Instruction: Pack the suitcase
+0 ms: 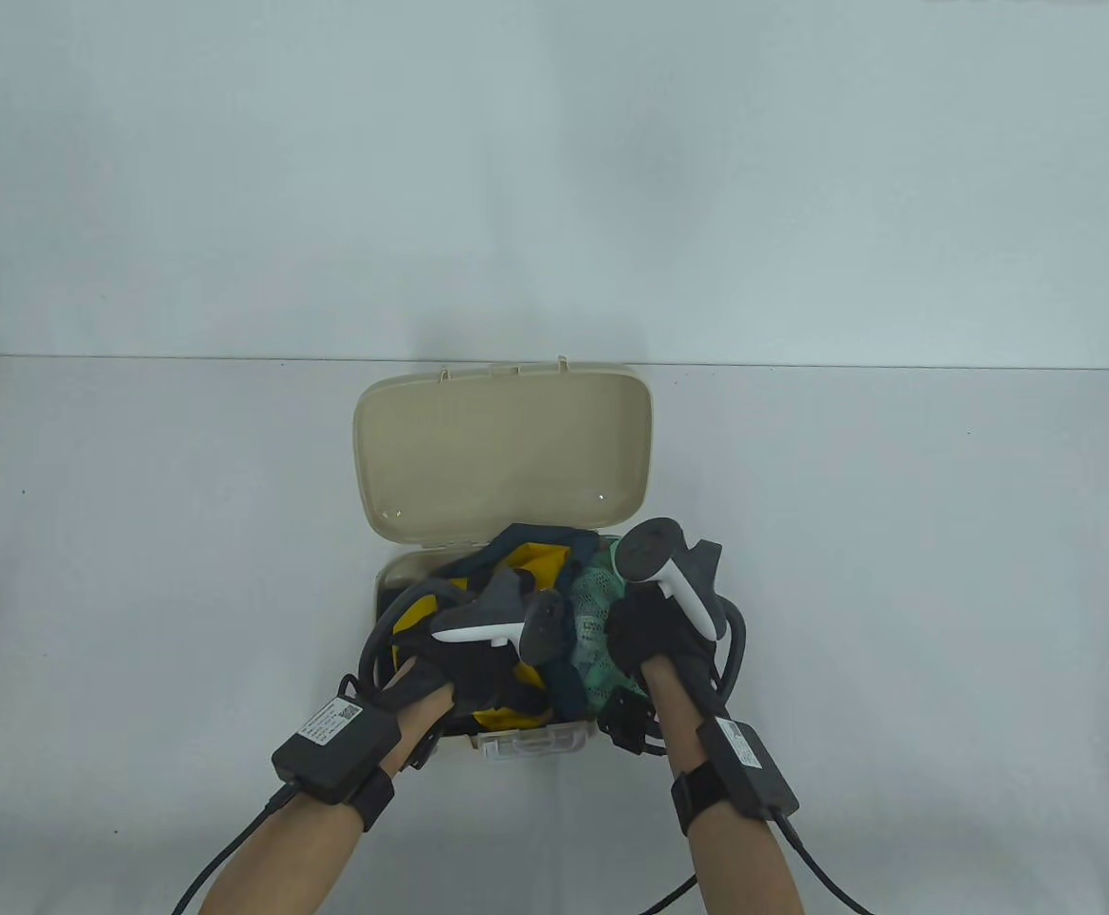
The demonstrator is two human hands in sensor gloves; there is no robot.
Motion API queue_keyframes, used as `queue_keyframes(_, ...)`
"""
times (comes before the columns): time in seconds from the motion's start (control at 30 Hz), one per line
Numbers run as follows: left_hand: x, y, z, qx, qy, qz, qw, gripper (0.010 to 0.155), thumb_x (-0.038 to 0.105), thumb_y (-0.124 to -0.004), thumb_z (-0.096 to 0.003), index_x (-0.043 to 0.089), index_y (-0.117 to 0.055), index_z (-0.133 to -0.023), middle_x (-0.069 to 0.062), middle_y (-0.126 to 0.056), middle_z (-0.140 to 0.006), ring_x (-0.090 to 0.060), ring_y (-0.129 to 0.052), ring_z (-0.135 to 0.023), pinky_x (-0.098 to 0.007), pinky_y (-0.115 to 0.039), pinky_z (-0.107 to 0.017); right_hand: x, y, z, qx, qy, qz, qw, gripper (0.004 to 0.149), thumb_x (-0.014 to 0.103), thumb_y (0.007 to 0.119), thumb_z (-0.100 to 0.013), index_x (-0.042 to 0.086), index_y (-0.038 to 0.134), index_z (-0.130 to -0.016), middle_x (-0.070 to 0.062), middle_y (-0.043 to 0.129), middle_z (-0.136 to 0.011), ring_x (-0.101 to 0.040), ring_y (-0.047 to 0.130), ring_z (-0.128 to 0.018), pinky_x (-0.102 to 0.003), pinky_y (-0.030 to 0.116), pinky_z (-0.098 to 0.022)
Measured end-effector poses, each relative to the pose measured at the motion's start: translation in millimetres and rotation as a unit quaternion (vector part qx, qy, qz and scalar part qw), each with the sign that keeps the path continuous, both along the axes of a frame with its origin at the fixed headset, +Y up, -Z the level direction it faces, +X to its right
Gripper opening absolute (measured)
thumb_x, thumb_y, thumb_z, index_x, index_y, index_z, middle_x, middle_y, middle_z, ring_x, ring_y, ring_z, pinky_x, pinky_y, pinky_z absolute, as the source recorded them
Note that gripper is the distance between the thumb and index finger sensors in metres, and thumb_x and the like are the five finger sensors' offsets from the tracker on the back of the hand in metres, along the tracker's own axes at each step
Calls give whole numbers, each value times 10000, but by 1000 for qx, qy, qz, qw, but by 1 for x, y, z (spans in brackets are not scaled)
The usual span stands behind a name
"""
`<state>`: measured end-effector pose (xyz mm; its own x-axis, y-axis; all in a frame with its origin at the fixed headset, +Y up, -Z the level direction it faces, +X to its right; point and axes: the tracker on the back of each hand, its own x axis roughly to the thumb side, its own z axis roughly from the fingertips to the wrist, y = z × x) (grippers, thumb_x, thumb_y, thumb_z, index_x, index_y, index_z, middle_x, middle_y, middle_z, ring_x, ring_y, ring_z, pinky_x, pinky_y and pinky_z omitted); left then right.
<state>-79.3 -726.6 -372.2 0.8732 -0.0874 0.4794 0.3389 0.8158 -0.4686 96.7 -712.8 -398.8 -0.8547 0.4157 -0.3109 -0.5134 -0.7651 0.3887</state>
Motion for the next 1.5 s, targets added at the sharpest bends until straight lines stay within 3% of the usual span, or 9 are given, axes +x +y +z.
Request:
queue_keyframes(0.1, -2, 0, 0, -9, 2, 10, 1000, 822, 699, -671, -412, 391, -347, -1102, -90, 40, -1159, -497, -184, -1114, -657, -361, -774, 1, -5, 0, -9, -18, -49, 999, 534, 226, 618, -567, -1, 549, -1045, -216, 816, -903, -334, 980, -667, -388, 913, -446)
queue_keyframes(0.3, -2, 0, 1, -8, -2, -7, 1000, 828, 703, -671, -411, 395, -335, -1103, -84, 49, -1154, -489, -176, -1114, -650, -360, -777, 0, -6, 0, 4, -38, -12, 999, 517, 225, 618, -563, 26, 565, -1038, -176, 844, -875, -292, 1008, -623, -350, 934, -415)
queue_keyframes(0.47, -9, -1, 1, 4, 0, -23, 1000, 827, 697, -685, -399, 425, -308, -1084, -46, 64, -1147, -458, -168, -1119, -631, -356, -787, 6, -8, 0, 7, -66, -49, 997, 507, 218, 616, -565, 48, 552, -1039, -153, 870, -848, -269, 1038, -573, -321, 953, -371)
queue_keyframes(0.6, -12, 0, 0, -8, 2, -6, 1000, 833, 686, -691, -402, 412, -313, -1091, -57, 68, -1143, -473, -159, -1113, -642, -346, -780, 2, -4, 3, 9, -21, -36, 999, 548, 289, 611, -584, 28, 515, -1055, -156, 842, -885, -264, 1023, -621, -322, 942, -404)
queue_keyframes(0.73, -22, 12, -5, -39, 14, 77, 996, 827, 653, -723, -414, 409, -346, -1108, -61, 42, -1161, -477, -168, -1120, -662, -333, -775, -8, 17, 10, 14, 64, -49, 997, 839, 466, 640, -567, -80, 286, -1096, -302, 590, -1069, -474, 859, -837, -477, 864, -508)
queue_keyframes(0.93, -33, 33, -6, -30, 48, 229, 972, 972, 647, -730, -431, 377, -57, -1079, -103, -63, -1198, -499, -247, -1130, -708, -394, -754, -40, 34, 18, 42, 145, 78, 985, 861, 376, 713, -564, -97, 219, -1086, -337, 469, -1107, -557, 769, -890, -533, 841, -521)
queue_keyframes(1.1, -19, 18, -8, -2, 46, 150, 988, 952, 724, -636, -399, 360, -117, -1110, -76, -11, -1186, -499, -175, -1118, -728, -394, -737, -62, 12, 17, 19, 166, 131, 977, 957, 452, 733, -538, -102, 172, -1080, -359, 393, -1117, -590, 715, -911, -565, 816, -536)
queue_keyframes(1.27, -12, 8, -8, -18, 63, 119, 991, 894, 704, -662, -421, 414, -171, -1109, -49, 45, -1175, -513, -134, -1117, -759, -324, -722, -52, -4, 12, -3, 151, 134, 979, 1047, 563, 719, -500, -79, 134, -1085, -338, 352, -1126, -553, 665, -938, -575, 798, -547)
queue_keyframes(1.5, -2, 3, -6, -6, 51, -1, 999, 858, 697, -648, -465, 364, -224, -1132, -66, 77, -1159, -538, -176, -1114, -747, -381, -728, -39, -7, 10, 9, 130, 127, 983, 1016, 599, 682, -483, -14, 156, -1099, -260, 374, -1140, -460, 667, -944, -483, 827, -555)
